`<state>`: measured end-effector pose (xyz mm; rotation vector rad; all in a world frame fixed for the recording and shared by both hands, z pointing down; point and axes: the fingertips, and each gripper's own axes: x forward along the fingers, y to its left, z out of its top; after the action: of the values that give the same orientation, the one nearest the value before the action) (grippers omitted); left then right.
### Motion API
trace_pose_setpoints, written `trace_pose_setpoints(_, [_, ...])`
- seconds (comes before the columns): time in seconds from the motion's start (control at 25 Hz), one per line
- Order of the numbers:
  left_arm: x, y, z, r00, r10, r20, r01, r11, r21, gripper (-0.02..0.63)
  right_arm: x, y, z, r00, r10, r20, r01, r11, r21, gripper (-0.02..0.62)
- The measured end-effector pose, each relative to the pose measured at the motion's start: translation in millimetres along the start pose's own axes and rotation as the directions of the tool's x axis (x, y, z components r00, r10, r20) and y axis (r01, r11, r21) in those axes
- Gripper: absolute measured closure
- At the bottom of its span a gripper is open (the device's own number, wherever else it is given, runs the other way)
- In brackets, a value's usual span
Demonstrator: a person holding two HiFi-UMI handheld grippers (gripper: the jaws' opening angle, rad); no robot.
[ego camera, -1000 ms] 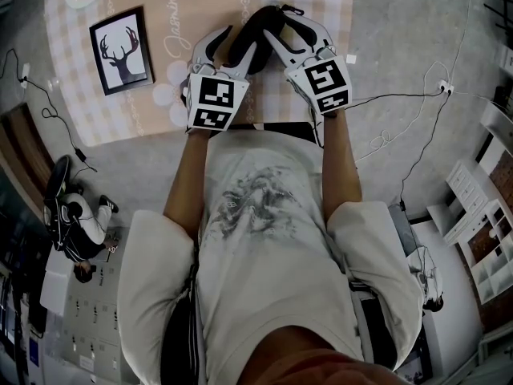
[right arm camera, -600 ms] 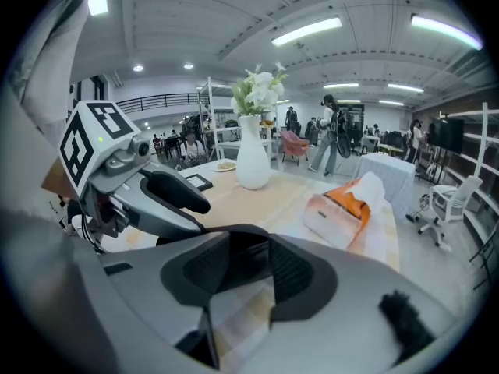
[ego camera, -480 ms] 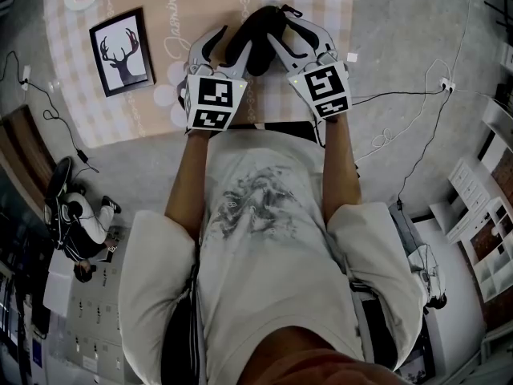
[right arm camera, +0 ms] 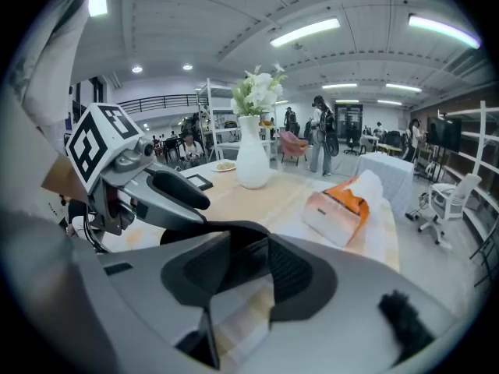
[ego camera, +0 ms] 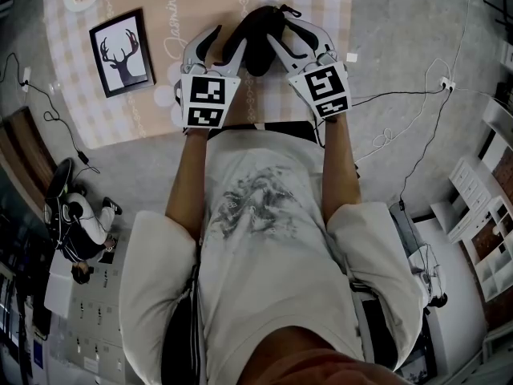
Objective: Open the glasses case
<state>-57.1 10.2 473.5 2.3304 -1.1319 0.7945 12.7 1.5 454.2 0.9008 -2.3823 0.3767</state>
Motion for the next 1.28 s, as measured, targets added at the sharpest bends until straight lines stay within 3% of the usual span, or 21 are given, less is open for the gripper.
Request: trace_pose_setpoints(1.28, [-0.1, 8.3, -2.6, 1.000, -0.009, 0.011, 0.009, 0.999, -0.035, 0.397, 1.0, 2.9, -2.1, 1.000, 0.005, 0.019, -0.005, 1.000, 0.008, 0.456])
